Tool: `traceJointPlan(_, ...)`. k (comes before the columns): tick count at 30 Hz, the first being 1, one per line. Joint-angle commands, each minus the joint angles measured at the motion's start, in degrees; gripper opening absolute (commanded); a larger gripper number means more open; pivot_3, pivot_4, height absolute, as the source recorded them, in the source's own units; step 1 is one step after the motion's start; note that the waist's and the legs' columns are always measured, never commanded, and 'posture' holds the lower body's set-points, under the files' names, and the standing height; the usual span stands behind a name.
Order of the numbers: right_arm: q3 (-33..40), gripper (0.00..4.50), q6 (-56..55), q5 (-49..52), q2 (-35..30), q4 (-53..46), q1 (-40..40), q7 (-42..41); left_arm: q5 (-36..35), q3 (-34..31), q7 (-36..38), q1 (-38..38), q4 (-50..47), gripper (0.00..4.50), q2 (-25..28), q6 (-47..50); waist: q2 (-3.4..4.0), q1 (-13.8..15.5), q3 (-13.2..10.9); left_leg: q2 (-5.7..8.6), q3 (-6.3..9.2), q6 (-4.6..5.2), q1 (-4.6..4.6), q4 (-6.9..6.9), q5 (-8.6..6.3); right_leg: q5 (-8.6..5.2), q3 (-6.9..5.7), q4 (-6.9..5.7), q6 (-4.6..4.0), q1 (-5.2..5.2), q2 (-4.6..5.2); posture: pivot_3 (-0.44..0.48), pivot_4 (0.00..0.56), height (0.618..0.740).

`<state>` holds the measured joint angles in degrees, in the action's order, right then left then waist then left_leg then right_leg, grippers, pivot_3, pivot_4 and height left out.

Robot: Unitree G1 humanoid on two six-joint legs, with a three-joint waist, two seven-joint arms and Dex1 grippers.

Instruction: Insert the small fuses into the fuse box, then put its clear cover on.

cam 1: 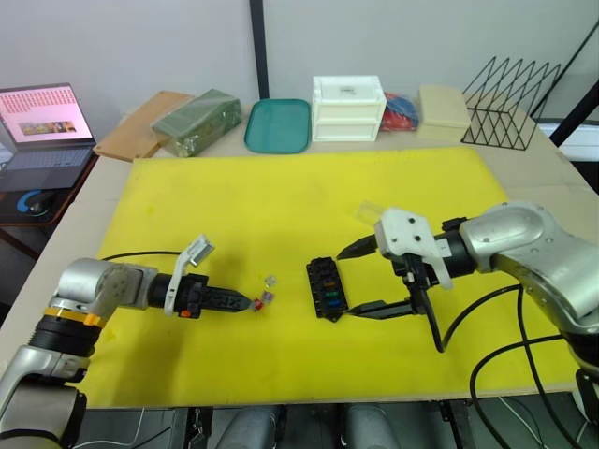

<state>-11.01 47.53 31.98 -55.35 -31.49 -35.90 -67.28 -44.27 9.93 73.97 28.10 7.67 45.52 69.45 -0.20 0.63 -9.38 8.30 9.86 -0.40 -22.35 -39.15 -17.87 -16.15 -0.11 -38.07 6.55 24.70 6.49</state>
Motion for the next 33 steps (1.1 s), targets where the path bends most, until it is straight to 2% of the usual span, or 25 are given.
traceJointPlan(1, 0.45, 4.50, -0.63, -0.27, -0.48, -1.50, -0.21, 0.11, 0.68, 1.20, 0.87, -0.70, -1.05, 2.93, -0.16, -0.26, 0.00, -0.01, 0.00, 0.00, 0.00, 0.00, 0.00, 0.00, 0.00, 0.00, 0.00, 0.00, 0.00, 0.00, 0.00, 0.000, 0.150, 0.740)
traceJointPlan(9, 0.11, 4.50, -0.84, -0.87, -0.25, -1.40, -0.10, 0.53, 1.85, 1.82, 1.12, -1.33, -0.81, 2.93, -0.19, -1.30, 0.00, -0.01, 0.00, 0.00, 0.00, 0.00, 0.00, 0.00, 0.00, 0.00, 0.00, 0.00, 0.00, 0.00, 0.00, 0.000, 0.150, 0.740)
traceJointPlan(11, 0.11, 4.50, -0.85, -0.90, -0.18, -1.43, -0.06, 0.60, 2.25, 1.84, 0.93, -1.62, -0.76, 2.54, -0.26, -1.55, 0.00, -0.04, 0.00, 0.00, 0.00, 0.00, 0.00, 0.00, 0.00, 0.00, 0.00, 0.00, 0.00, 0.00, 0.00, 0.000, 0.150, 0.740)
traceJointPlan(14, 0.02, 4.50, -1.06, -1.09, -0.11, -1.32, -0.03, 0.62, 2.60, 1.53, 0.51, -1.76, -0.39, 1.72, -0.58, -1.48, 0.00, -0.05, 0.00, 0.00, 0.00, 0.00, 0.00, 0.00, 0.00, 0.00, 0.00, 0.00, 0.00, 0.00, 0.00, 0.000, 0.150, 0.740)
traceJointPlan(33, -1.15, 4.50, -2.63, -2.82, 0.09, -0.95, 0.11, 0.72, 3.95, 0.54, -0.90, -2.17, 1.26, 1.72, -1.79, -1.70, 0.01, 0.00, 0.02, 0.00, 0.00, 0.00, 0.00, 0.00, 0.00, 0.00, 0.00, 0.00, 0.00, 0.00, 0.00, 0.000, 0.150, 0.740)
